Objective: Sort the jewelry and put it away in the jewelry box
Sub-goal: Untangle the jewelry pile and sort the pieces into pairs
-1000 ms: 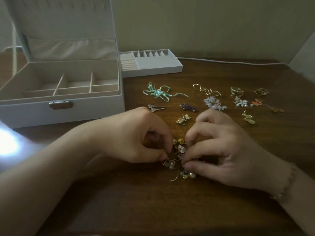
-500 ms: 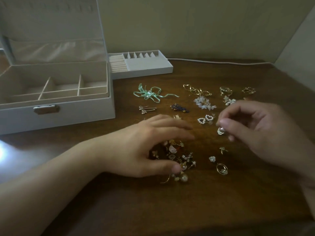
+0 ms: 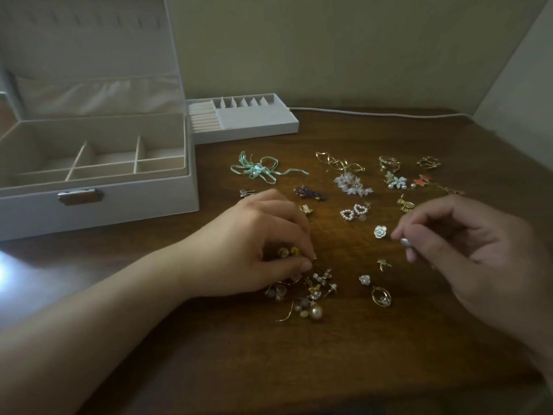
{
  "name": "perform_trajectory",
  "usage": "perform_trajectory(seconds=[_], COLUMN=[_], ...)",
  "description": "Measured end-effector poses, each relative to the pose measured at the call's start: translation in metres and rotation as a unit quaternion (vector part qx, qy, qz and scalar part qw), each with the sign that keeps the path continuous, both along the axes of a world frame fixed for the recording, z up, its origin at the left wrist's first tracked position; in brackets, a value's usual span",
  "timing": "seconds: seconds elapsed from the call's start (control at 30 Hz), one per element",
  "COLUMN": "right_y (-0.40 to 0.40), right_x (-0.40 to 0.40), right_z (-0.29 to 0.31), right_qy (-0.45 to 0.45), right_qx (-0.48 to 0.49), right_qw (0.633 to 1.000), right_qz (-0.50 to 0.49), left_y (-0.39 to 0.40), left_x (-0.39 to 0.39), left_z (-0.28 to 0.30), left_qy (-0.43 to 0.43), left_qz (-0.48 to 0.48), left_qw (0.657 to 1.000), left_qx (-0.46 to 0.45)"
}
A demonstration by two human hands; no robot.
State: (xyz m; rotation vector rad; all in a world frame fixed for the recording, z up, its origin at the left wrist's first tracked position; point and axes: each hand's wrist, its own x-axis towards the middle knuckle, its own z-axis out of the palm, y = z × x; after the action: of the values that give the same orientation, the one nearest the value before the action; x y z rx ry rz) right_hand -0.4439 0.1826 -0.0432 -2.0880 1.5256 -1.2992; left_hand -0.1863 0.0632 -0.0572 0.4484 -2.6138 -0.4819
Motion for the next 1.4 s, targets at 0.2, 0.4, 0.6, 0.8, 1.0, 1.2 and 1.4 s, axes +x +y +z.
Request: perform_trajectory(seconds=[0.2,0.4,0.6,0.8,1.0,1.2,1.4], right_y=[-0.009,-0.052,-0.093,-0.093,-0.078,-0.029,-0.011], right_x=[0.017,0.055,0.096,0.107,0.068,-0.015,-0.015], right_z=[0.009,0.03,0.012,0.002,0.031,0.043,0.006], right_qy=[0.002,0.116,0.237,0.21,0.133,0.13,0.218], right_qx=[-0.001,0.055,0.119,0.131,0.043,0.059,0.177], right_qw=[1.0,0.989,0.962,0.966,0.99,0.989,0.96], right_qz=[0.021,0.069,0.06,0.076,0.011,-0.035,0.004], left_y=[0.001,-0.021,-0.027,-0.028,-0.027,-0.019,-0.022], left_x=[0.002,0.027,0.031,0.035,0.034,0.032,0.034], left_z=[0.008,0.025,0.021,0.022,0.023,0.024,0.02], left_qy=[0.032,0.066,-0.052,-0.103,-0.093,-0.162,-0.169], left_qz=[0.022,0.195,0.252,0.231,0.221,0.078,0.056], left_qw=[0.999,0.977,0.963,0.959,0.965,0.983,0.984], left_qx=[-0.001,0.061,0.08,0.127,0.108,0.042,0.017])
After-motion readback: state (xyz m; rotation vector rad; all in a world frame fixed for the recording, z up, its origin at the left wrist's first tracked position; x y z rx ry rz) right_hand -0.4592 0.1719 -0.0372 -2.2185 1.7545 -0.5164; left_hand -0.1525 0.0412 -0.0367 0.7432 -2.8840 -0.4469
